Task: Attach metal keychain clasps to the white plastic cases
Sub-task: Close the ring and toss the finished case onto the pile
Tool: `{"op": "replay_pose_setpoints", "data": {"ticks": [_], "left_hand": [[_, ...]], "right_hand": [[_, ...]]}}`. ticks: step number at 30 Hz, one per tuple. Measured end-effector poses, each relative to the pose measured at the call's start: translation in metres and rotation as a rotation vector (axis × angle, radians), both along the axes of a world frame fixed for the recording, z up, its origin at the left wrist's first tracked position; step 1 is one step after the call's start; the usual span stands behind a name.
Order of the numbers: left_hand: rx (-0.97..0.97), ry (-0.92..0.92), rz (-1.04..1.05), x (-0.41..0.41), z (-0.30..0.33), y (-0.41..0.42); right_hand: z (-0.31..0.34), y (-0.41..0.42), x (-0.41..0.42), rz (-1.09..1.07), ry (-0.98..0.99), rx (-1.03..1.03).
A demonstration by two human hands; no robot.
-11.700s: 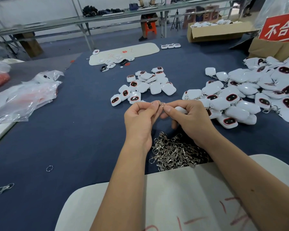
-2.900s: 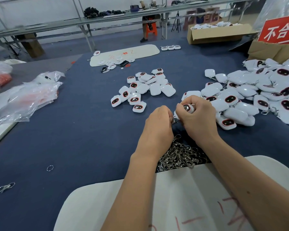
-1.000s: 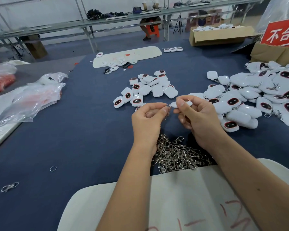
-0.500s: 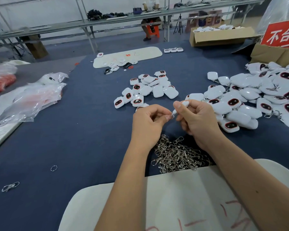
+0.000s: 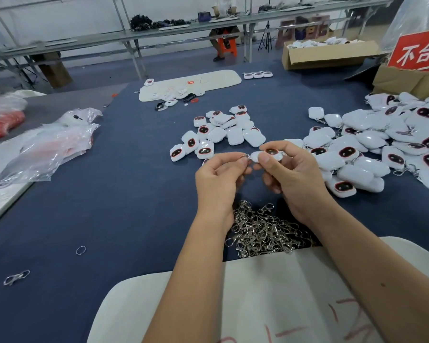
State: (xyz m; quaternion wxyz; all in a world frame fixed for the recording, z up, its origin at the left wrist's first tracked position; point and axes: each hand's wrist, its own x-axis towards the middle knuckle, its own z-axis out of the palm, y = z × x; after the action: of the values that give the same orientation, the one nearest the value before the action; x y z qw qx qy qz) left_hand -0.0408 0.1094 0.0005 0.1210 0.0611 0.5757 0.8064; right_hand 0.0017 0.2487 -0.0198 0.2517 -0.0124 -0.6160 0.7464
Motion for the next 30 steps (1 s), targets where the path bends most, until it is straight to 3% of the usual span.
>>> {"op": "replay_pose_setpoints", "data": {"ticks": [4, 11, 17, 21, 25, 30], "left_hand": [[-0.059, 0.093, 0.039, -0.001, 0.000, -0.001], [-0.484, 0.515, 0.102, -0.008, -0.007, -0.004], [-0.658, 0.687, 0.051, -0.008, -0.010, -0.008], [-0.623, 0.598, 0.082, -0.007, -0.010, -0.007], [-0.355, 0.328, 0.146, -0.004, -0.006, -0.001], [-0.056, 0.024, 0.026, -0.001, -0.002, 0.000]], "right_hand": [[-0.002, 0.000, -0.001, -0.009, -0.019, 0.002], [-0.001, -0.001, 0.000, -0.050, -0.037, 0.015], [-0.006, 0.000, 0.000, -0.062, -0.057, 0.118], [-0.007, -0.001, -0.001, -0.060, -0.037, 0.162], [-0.003, 0.001, -0.002, -0.054, -0.007, 0.008], [-0.001, 0.000, -0.001, 0.018, -0.016, -0.063]]}}
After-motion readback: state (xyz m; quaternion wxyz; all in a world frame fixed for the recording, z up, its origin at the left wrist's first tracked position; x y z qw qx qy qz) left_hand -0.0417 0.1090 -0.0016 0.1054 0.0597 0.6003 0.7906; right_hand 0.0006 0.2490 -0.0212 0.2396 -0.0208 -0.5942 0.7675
